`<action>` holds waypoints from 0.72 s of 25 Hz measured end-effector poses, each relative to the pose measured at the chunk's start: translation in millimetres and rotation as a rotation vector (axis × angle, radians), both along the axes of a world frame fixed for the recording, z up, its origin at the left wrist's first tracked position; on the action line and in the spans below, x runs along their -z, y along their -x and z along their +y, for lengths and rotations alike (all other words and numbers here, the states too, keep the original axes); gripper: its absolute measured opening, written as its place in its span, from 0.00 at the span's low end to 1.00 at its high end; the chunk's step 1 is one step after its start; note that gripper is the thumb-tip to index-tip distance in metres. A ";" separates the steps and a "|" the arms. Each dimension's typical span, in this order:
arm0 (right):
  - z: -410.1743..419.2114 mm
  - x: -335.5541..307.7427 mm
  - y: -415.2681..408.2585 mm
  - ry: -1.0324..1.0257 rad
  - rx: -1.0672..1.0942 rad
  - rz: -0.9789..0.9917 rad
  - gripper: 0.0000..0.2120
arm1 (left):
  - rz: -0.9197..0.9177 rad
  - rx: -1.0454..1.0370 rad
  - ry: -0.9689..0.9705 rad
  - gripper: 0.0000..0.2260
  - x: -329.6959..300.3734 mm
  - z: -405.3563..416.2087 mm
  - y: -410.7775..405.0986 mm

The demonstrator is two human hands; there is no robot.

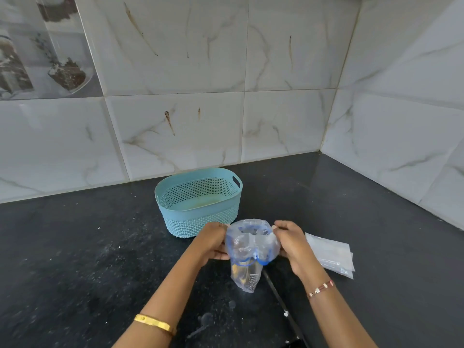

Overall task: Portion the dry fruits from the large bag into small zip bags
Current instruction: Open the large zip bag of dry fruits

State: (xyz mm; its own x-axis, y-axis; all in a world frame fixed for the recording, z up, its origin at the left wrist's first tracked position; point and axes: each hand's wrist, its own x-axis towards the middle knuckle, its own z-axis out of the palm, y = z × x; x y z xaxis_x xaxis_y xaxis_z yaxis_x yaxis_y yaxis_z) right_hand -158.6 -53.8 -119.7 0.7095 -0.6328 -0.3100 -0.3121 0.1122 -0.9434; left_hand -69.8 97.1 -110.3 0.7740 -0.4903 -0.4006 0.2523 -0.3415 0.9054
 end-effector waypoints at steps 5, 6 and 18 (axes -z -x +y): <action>17.6 -17.2 22.6 0.813 0.023 -0.331 0.05 | -0.498 0.016 -0.141 0.12 -14.6 -7.3 -11.1; 25.3 -21.3 27.7 0.897 -0.060 -0.371 0.05 | -0.505 0.093 -0.138 0.13 -19.4 -9.6 -11.5; 54.4 -8.5 41.7 1.281 -0.395 -0.306 0.08 | -0.364 0.054 -0.095 0.13 -5.5 -31.6 -27.3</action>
State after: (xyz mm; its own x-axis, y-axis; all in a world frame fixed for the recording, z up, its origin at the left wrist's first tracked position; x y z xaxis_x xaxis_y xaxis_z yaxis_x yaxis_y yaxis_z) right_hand -200.3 0.5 -111.2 0.8411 -0.0971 0.5320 0.1175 -0.9274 -0.3551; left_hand -42.5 65.5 -104.9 0.8483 -0.5080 -0.1495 -0.1008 -0.4321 0.8962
